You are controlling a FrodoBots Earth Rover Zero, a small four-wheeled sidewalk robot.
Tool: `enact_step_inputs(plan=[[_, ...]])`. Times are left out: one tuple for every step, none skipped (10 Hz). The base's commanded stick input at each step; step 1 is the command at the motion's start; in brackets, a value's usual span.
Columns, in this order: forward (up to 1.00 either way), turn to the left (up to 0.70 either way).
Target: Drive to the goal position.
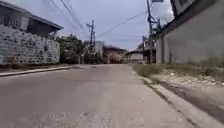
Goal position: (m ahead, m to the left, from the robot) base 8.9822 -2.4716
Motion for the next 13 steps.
enact_step_inputs(plan=[[1.00,-0.07],[1.00,-0.09],[1.00,-0.08],[1.00,0.00],[1.00,0.00],[1.00,0.00],[1.00,-0.06],[1.00,-0.15],[1.00,-0.14],[1.00,-0.04],[1.00,-0.01],[1.00,-0.02],[1.00,-0.08]])
